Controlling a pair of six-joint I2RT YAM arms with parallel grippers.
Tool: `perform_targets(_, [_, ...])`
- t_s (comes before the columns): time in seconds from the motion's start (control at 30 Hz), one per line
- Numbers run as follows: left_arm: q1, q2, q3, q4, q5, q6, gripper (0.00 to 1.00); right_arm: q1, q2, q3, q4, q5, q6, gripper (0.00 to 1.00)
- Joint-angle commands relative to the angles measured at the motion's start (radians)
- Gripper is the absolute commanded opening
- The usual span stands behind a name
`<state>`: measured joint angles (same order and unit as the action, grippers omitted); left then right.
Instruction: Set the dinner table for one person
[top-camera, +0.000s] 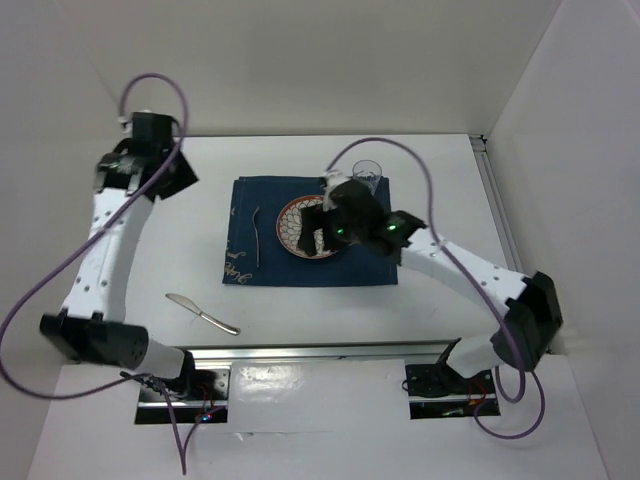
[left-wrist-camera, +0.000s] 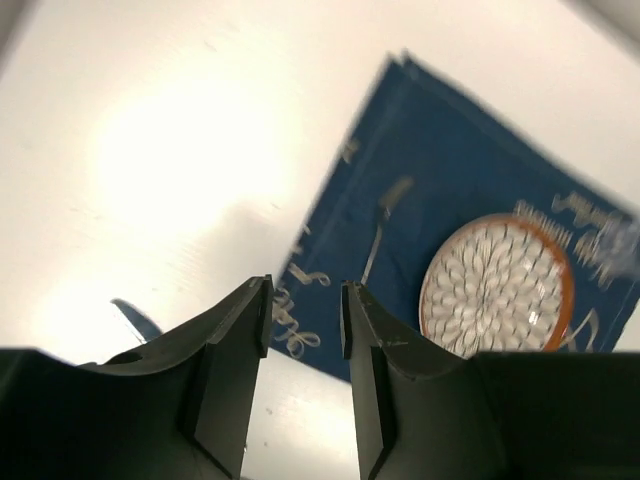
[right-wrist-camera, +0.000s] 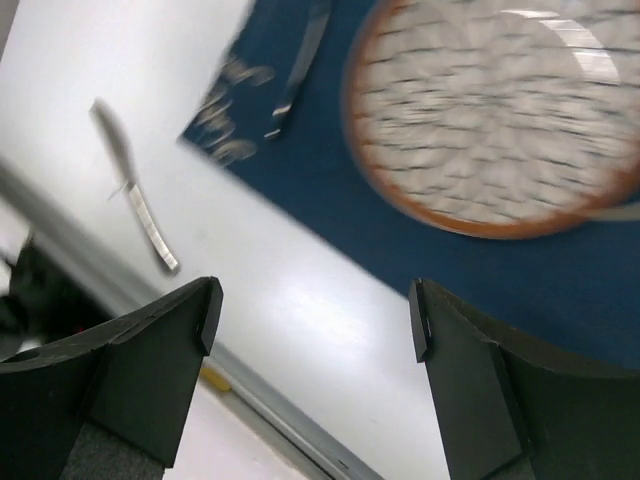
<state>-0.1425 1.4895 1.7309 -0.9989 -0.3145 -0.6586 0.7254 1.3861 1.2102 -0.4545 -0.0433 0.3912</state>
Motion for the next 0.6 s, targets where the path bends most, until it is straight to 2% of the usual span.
perform_targets(0.0, [0.118,-0.142,-0.039,-0.058,0.069,-0.001,0.50,0.219,0.118,0.080,0.105,0.040,-0.061,0.88])
perform_targets(0.07, [0.211,-0.185,-0.027,-0.092,0.095,-0.001,0.50,0.296,0.239,0.126,0.134,0.071,-0.071,0.87])
perform_targets(0.23, [0.294,-0.251,0.064,-0.142,0.127,0.034,0.50,0.480,0.490,0.337,0.217,0.071,-0.185,0.82])
perform_targets(0.37, [0.334,-0.261,0.111,-0.196,0.140,0.057,0.50,0.549,0.733,0.523,0.194,0.109,-0.250,0.82])
perform_targets(0.57, [0.334,-0.311,0.111,-0.196,0.130,0.047,0.50,0.572,0.893,0.659,0.183,0.117,-0.270,0.81])
